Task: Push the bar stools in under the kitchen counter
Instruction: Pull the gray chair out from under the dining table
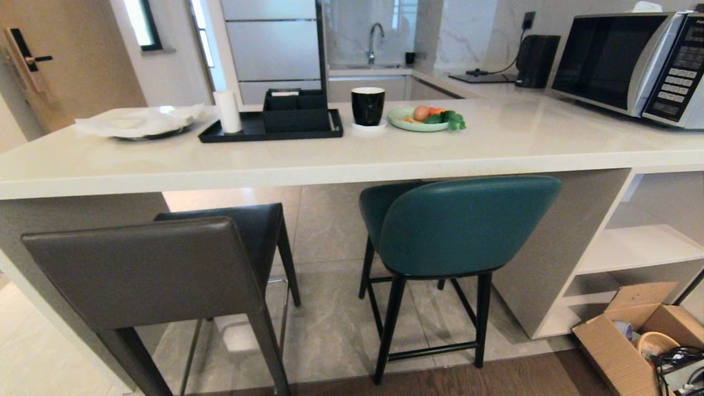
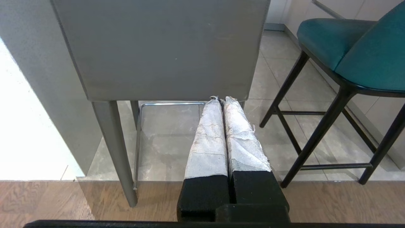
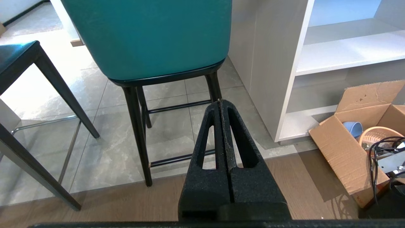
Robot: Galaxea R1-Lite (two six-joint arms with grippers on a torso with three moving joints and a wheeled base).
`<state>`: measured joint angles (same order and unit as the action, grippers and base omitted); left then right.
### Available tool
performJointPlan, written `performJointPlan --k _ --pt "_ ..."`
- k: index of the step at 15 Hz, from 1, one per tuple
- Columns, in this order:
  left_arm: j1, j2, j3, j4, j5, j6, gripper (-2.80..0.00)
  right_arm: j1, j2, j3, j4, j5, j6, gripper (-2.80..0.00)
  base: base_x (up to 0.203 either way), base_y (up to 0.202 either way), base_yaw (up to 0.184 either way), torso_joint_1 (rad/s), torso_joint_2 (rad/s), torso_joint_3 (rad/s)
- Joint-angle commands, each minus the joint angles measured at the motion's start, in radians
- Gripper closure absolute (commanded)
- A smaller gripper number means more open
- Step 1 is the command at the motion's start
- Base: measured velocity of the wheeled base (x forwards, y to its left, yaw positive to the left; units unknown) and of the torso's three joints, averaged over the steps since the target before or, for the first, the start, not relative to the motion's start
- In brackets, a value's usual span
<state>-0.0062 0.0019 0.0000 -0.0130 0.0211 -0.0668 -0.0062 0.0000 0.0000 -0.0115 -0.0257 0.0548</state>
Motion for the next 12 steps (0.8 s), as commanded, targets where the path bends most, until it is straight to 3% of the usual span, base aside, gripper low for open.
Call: performJointPlan --k 1,12 --pt "0.000 0.001 0.000 -0.001 0.000 -0.001 0.00 0.000 0.002 0.000 0.001 0.000 0.000 0.00 0.000 0.000 0.000 0.000 0.00 0.000" --pt "0.000 0.001 0.000 -0.001 -0.001 0.001 0.00 0.000 0.000 0.000 -0.001 0.001 -0.003 0.00 0.000 0.000 0.000 0.000 0.00 0.000"
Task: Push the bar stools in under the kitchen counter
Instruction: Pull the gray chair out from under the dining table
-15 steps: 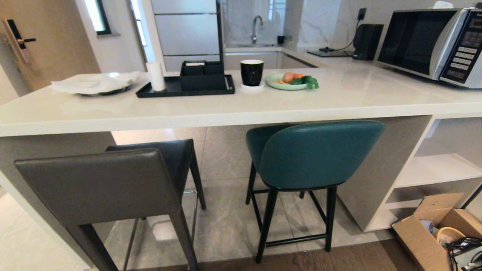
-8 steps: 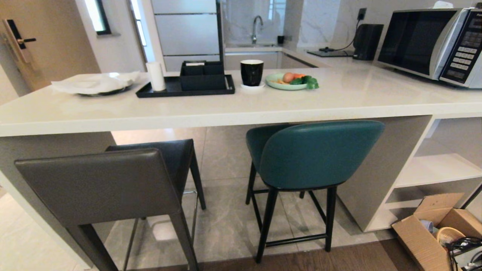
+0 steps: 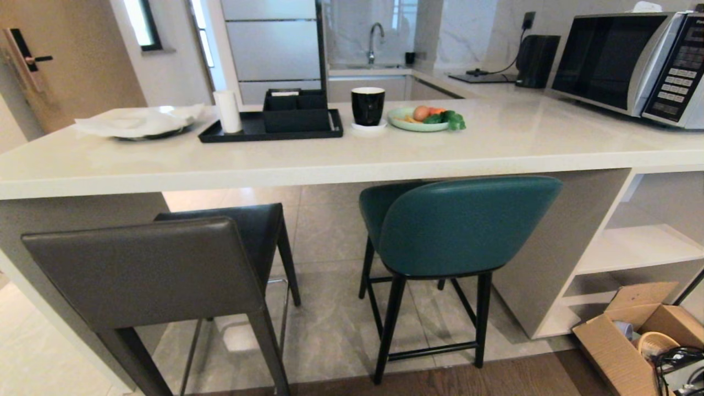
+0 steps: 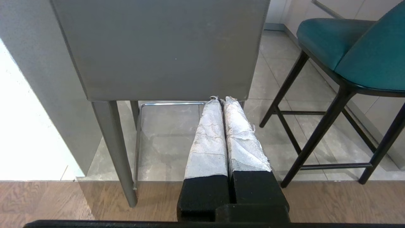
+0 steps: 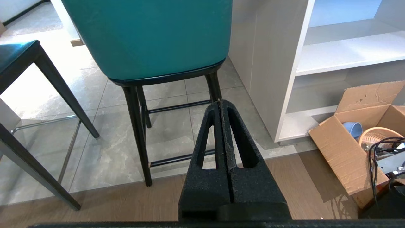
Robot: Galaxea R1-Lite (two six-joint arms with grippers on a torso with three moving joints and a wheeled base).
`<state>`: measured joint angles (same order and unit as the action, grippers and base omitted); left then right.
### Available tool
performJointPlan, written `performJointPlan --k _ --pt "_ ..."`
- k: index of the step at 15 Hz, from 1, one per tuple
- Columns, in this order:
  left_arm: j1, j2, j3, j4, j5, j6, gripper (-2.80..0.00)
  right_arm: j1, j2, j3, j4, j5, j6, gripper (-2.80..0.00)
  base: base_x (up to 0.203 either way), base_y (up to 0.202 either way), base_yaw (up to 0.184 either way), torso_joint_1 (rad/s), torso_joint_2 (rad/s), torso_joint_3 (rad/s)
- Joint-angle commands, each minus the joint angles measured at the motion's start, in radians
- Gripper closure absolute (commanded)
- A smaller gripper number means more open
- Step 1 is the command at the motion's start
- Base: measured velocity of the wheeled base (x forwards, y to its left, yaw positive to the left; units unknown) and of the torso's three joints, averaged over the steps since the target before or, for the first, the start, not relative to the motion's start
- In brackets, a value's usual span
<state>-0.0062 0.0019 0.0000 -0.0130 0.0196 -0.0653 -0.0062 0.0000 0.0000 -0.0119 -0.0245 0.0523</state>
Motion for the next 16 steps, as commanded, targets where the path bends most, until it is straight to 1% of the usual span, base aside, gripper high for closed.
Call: performJointPlan --k 1,16 --pt "0.000 0.001 0.000 -0.001 0.000 -0.001 0.00 0.000 0.000 0.000 0.000 0.000 0.000 0.00 0.000 0.000 0.000 0.000 0.00 0.000" --pt "0.000 0.001 0.000 -0.001 0.000 -0.001 0.00 0.000 0.000 0.000 0.000 0.001 -0.003 0.00 0.000 0.000 0.000 0.000 0.00 0.000"
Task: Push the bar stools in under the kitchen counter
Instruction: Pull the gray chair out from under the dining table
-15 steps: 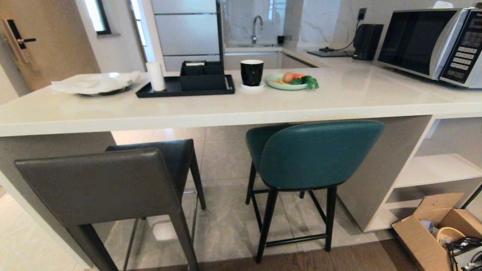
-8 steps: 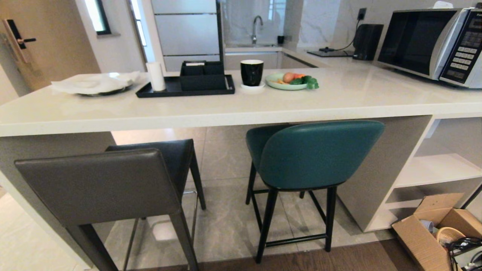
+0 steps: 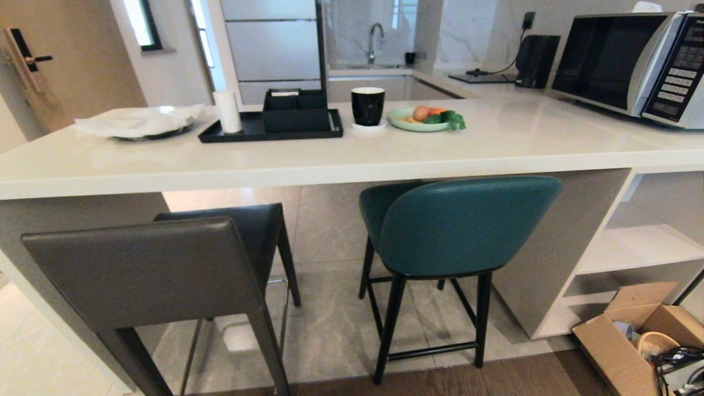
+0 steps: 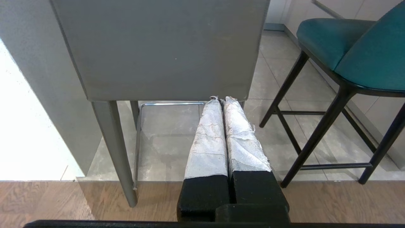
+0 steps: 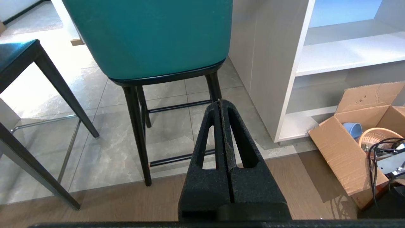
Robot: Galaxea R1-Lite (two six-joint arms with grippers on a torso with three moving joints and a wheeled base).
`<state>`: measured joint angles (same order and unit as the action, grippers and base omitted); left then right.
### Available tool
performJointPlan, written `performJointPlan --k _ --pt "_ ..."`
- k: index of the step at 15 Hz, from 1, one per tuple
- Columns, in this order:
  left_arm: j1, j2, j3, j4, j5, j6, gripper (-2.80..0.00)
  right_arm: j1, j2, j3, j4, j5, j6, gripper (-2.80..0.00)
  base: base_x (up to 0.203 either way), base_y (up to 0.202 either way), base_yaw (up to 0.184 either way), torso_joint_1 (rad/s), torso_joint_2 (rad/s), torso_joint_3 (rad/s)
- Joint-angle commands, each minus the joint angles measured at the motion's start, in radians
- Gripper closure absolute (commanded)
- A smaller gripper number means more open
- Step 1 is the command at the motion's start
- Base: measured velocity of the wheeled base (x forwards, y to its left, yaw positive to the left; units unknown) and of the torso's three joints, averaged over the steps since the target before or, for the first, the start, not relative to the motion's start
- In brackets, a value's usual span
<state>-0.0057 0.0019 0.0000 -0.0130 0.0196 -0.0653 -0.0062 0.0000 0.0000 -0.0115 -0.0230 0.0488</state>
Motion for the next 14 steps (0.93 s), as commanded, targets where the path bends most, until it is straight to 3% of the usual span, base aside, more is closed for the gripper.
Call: performJointPlan --k 1,11,14 --pt "0.001 0.001 0.000 -0.001 0.000 -0.001 0.00 0.000 0.000 0.000 -0.001 0.000 0.000 0.00 0.000 0.000 0.000 0.000 0.00 0.000" --pt "0.000 0.001 0.000 -0.001 -0.001 0.001 0.00 0.000 0.000 0.000 -0.001 0.000 0.000 0.00 0.000 0.000 0.000 0.000 0.00 0.000" --pt "0.000 0.001 0.000 -0.001 -0.001 0.001 0.00 0.000 0.000 0.000 -0.001 0.000 0.000 0.00 -0.002 0.153 0.000 0.003 0.00 0.003"
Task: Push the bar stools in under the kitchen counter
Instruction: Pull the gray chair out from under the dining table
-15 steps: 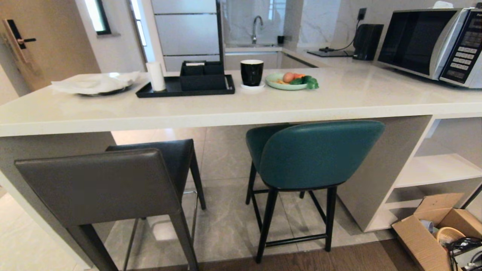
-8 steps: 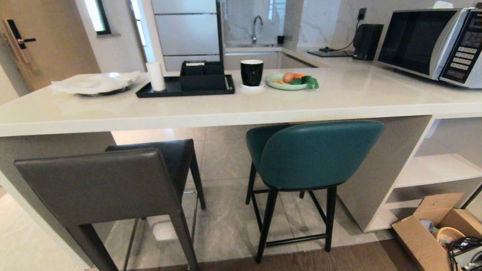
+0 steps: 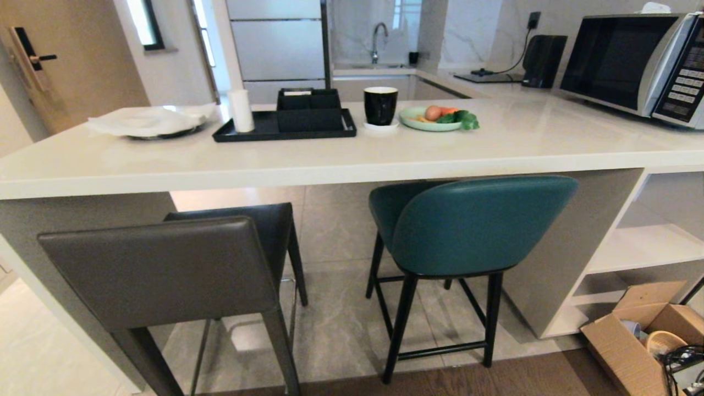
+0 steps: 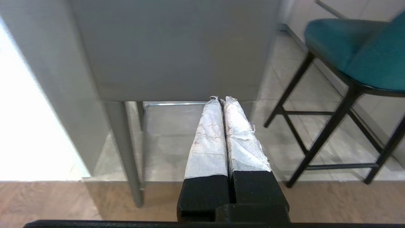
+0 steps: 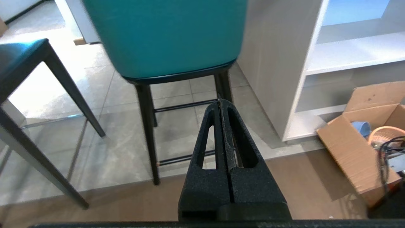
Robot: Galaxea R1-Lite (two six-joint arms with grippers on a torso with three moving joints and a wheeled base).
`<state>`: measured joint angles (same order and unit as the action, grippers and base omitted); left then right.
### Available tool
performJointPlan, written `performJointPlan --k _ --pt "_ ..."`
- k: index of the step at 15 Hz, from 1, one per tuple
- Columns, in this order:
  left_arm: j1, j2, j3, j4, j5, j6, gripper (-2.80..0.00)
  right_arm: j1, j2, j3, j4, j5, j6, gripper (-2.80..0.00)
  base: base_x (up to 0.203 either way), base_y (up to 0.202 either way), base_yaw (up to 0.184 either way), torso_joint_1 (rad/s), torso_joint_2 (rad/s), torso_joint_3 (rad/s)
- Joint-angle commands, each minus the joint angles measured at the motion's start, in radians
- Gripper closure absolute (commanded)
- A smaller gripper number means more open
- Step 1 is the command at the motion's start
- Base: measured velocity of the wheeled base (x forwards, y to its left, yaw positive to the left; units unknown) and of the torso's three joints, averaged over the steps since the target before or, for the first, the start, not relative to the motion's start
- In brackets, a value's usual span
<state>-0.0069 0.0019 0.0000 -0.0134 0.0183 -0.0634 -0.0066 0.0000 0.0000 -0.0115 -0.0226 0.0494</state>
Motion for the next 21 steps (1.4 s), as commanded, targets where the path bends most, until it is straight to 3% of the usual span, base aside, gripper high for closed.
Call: performJointPlan --k 1,11,21 --pt "0.001 0.001 0.000 0.000 0.000 -0.001 0.00 0.000 0.000 0.000 -0.001 0.000 0.000 0.00 0.000 0.207 -0.002 0.004 0.00 0.007" --pt "0.001 0.001 0.000 0.000 0.000 -0.001 0.00 0.000 0.000 0.000 -0.001 0.000 0.000 0.00 0.000 0.188 -0.001 0.002 0.00 0.002" --pt "0.002 0.001 0.000 0.000 0.000 -0.001 0.00 0.000 0.000 0.000 -0.001 0.000 0.000 0.00 0.000 0.007 -0.001 0.001 0.00 0.001"
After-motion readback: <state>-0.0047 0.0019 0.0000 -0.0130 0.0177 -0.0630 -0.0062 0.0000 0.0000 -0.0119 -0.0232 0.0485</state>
